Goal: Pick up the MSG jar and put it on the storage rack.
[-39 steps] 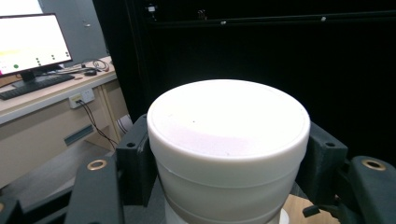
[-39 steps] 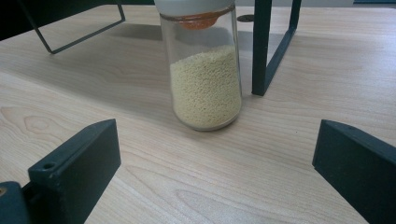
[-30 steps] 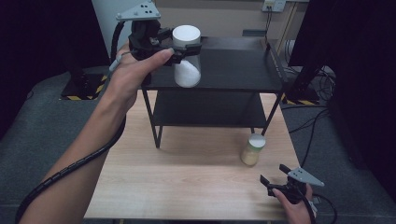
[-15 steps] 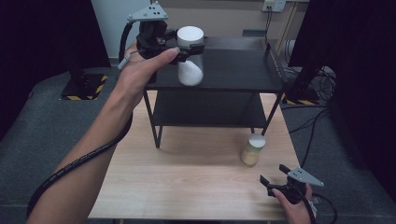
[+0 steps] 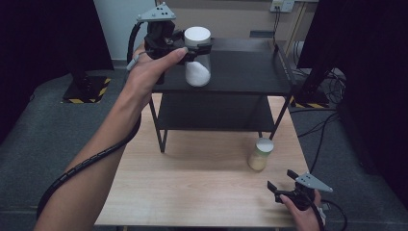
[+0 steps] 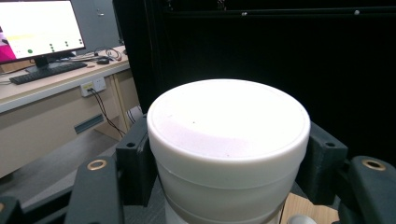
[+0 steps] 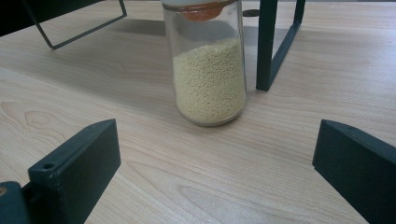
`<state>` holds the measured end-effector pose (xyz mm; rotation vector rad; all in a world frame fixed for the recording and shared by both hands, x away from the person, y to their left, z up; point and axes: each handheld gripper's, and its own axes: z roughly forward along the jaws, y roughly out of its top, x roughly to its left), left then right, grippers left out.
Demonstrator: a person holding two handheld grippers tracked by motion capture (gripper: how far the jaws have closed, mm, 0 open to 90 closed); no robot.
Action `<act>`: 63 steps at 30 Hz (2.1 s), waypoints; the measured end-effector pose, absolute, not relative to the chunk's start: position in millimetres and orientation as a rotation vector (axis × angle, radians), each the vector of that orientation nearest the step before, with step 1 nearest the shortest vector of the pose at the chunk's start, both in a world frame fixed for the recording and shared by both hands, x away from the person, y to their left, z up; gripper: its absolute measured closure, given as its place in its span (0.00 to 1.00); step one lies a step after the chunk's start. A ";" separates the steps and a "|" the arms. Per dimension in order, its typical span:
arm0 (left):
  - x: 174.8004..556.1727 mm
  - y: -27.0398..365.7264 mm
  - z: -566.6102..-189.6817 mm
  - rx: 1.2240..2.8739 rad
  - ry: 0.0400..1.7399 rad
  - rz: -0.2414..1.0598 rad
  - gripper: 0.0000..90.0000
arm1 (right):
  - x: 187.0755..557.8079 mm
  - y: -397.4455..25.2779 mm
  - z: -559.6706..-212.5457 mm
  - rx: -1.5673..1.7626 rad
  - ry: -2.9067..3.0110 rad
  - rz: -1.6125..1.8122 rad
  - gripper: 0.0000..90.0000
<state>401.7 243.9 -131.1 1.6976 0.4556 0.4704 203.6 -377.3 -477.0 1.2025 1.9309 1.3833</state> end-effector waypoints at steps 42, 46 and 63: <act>416.3 242.0 -135.1 1.748 0.513 0.482 0.36 | 204.0 -377.9 -477.6 1.208 1.925 1.387 0.01; 418.2 242.6 -134.0 1.750 0.519 0.471 0.36 | 203.6 -377.9 -476.9 1.208 1.923 1.389 0.02; 417.1 240.2 -134.2 1.759 0.509 0.481 0.25 | 203.5 -379.2 -476.5 1.207 1.919 1.391 0.01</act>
